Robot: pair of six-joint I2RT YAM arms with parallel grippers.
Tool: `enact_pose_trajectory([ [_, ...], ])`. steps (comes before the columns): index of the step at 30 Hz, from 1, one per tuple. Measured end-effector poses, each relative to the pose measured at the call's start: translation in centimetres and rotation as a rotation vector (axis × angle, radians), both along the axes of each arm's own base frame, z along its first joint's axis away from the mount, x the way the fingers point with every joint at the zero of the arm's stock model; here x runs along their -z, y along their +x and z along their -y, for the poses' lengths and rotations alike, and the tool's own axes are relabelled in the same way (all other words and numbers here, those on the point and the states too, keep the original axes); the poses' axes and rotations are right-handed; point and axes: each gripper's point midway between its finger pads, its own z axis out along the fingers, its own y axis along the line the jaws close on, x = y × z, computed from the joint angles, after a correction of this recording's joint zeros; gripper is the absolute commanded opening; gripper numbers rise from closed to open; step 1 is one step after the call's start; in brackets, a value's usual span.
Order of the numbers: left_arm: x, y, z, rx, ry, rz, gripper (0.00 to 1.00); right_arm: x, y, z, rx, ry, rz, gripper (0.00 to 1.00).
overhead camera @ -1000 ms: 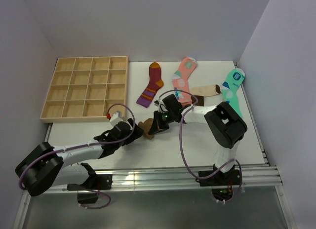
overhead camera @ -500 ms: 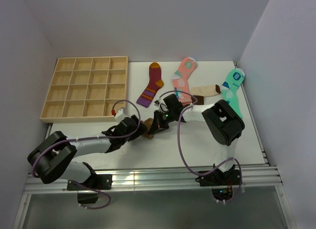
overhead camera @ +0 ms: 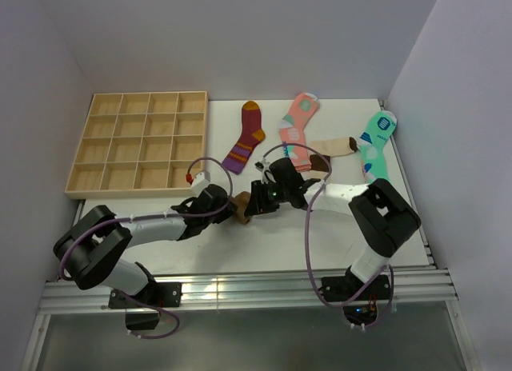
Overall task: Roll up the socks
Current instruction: Roll the sock at the center of the board.
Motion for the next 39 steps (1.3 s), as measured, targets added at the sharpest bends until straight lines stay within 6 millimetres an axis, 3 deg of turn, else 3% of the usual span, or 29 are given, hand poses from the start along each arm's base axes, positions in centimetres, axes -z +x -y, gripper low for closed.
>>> enact_pose_trajectory([
  [3, 0.0, -0.1, 0.0, 0.009, 0.021, -0.013, 0.18, -0.6, -0.2, 0.5, 0.012, -0.043, 0.106, 0.50],
  [13, 0.0, -0.6, 0.0, 0.053, 0.074, -0.054, 0.17, -3.1, -1.6, -1.5, -0.027, -0.130, 0.449, 0.55],
  [21, 0.0, -1.2, -0.1, 0.070, 0.075, -0.077, 0.18, -2.3, -1.9, -1.7, -0.053, -0.212, 0.569, 0.55],
  [30, 0.1, -1.4, -0.1, 0.078, 0.078, -0.084, 0.18, 0.2, -2.6, -2.1, -0.107, -0.287, 0.607, 0.53],
  [33, 0.1, -1.4, -0.1, 0.078, 0.078, -0.085, 0.19, 0.9, -2.4, -2.0, -0.109, -0.316, 0.616, 0.42],
  [37, 0.0, -1.4, -0.1, 0.077, 0.078, -0.086, 0.27, 1.2, -2.3, -2.1, -0.099, -0.324, 0.624, 0.09],
  [39, 0.0, -1.4, -0.3, 0.077, 0.081, -0.085, 0.34, 1.1, -2.2, -2.2, -0.095, -0.322, 0.625, 0.00],
])
